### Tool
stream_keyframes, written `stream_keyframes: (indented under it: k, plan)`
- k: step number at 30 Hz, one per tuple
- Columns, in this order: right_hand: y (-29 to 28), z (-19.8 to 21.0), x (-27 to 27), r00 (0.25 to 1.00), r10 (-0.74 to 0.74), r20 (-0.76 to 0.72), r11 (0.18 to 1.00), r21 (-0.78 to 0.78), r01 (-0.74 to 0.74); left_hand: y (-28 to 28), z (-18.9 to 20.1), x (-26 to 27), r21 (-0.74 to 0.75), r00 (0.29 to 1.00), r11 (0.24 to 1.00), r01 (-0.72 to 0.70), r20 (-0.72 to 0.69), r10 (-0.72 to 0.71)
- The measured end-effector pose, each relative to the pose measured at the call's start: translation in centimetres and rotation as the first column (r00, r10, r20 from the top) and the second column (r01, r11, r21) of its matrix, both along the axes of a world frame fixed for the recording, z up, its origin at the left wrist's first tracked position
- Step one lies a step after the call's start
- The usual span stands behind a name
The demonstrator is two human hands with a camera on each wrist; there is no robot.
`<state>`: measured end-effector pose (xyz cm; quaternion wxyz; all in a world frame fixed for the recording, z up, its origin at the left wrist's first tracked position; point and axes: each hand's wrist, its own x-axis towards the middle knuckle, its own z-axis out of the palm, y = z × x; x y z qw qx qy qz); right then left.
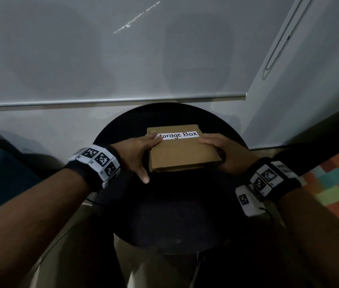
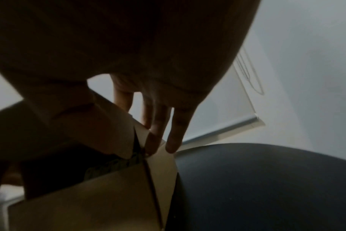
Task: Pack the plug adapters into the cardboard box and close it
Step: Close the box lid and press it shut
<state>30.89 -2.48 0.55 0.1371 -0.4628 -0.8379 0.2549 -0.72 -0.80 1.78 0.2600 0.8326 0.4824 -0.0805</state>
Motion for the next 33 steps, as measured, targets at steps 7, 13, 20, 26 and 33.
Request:
stream_keyframes:
  k: [7, 13, 20, 26, 33]
  plan:
    - [-1.1, -1.0, -0.4, 0.994, -0.045, 0.096, 0.998, -0.044, 0.049, -0.5, 0.3, 0.7, -0.016, 0.991, 0.999, 0.048, -0.125, -0.05]
    - [-1.9, -2.0, -1.7, 0.94, -0.072, 0.333, 0.987, -0.111, 0.115, -1.3, -0.6, 1.0, -0.032, 0.971, 0.998, 0.045, -0.232, -0.051]
    - [-2.1, -1.0, -2.9, 0.909, -0.095, 0.406, 0.982, -0.11, 0.151, -1.8, -0.1, 1.9, -0.018, 0.933, 0.999, 0.042, -0.356, -0.045]
    - [-2.3, 0.4, -4.4, 0.91, -0.182, 0.372, 0.973, -0.062, 0.22, -2.1, -0.1, 1.9, 0.063, 0.956, 0.998, 0.006, -0.295, 0.013]
    - [-2.3, 0.3, -5.0, 0.854, -0.517, 0.062, 0.847, -0.104, 0.521, -2.4, 0.6, 1.7, 0.095, 0.983, 0.979, -0.181, -0.002, 0.182]
